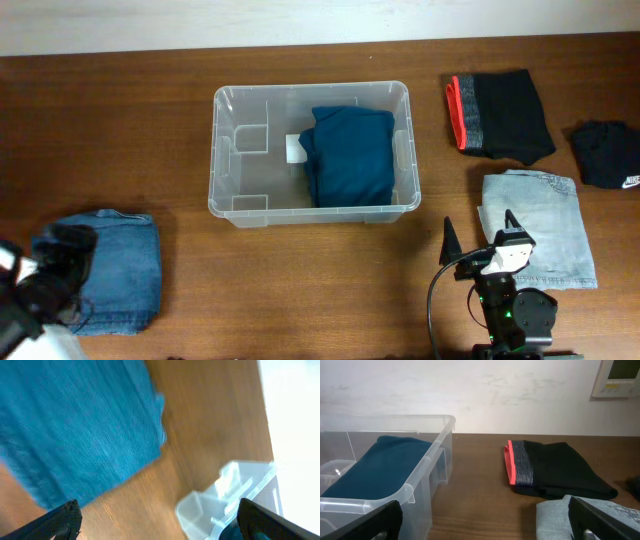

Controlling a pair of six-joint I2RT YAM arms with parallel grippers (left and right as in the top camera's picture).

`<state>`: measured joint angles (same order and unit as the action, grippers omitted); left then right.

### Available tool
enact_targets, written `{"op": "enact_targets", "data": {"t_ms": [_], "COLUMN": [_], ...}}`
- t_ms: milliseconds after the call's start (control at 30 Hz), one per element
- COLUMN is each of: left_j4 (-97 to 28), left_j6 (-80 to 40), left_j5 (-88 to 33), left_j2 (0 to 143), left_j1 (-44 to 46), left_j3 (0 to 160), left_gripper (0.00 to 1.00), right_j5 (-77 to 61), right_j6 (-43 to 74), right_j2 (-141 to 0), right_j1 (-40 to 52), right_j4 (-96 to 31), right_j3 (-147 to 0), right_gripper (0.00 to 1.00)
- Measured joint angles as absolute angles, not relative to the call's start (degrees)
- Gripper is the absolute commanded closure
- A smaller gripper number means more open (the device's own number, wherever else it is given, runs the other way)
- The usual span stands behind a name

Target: Pack container

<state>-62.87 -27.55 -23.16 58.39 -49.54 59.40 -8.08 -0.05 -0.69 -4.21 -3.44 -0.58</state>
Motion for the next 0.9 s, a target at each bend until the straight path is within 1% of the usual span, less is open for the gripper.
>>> {"op": "enact_targets", "data": {"t_ms": [167, 367, 533, 767, 800, 900], "left_j4": [-57.06, -53.47, -57.01, -57.49, -57.56, -57.65], "left_j6": [-26.39, -25.67, -25.71, -25.71, -25.71, -25.82], "left_j5": [-27.31, -28.64, -24.08, -16.69, -15.53, -12.95], "left_j2": [59.81, 59.81, 59.81, 59.79, 59.79, 59.83], "left_j1": [-49.54, -50.04, -53.84, -60.64, -61.17, -61.6], "left_j3": [51.09, 45.15, 44.1, 44.1, 44.07, 44.07], "left_gripper": [0.01, 0.01, 0.01, 0.01, 0.07, 0.48], "right_j5": [-8.08, -8.08, -8.08, -8.08, -8.08, -8.08], "right_j6": [-0.03, -0.08, -0.05, -0.08, -0.08, -0.03], "right_j2": [-0.69, -0.69, -0.69, -0.69, -0.69, -0.69], "right_j1": [-4.21, -4.21, -4.21, -4.21, -4.21, -4.21], "right_j4": [-3.44, -3.42, -3.42, -3.42, -3.42, -3.44], "right_j3": [-0.58, -0.58, -0.58, -0.58, -0.58, -0.58], "right_gripper": [0.01, 0.01, 0.01, 0.01, 0.01, 0.01]}}
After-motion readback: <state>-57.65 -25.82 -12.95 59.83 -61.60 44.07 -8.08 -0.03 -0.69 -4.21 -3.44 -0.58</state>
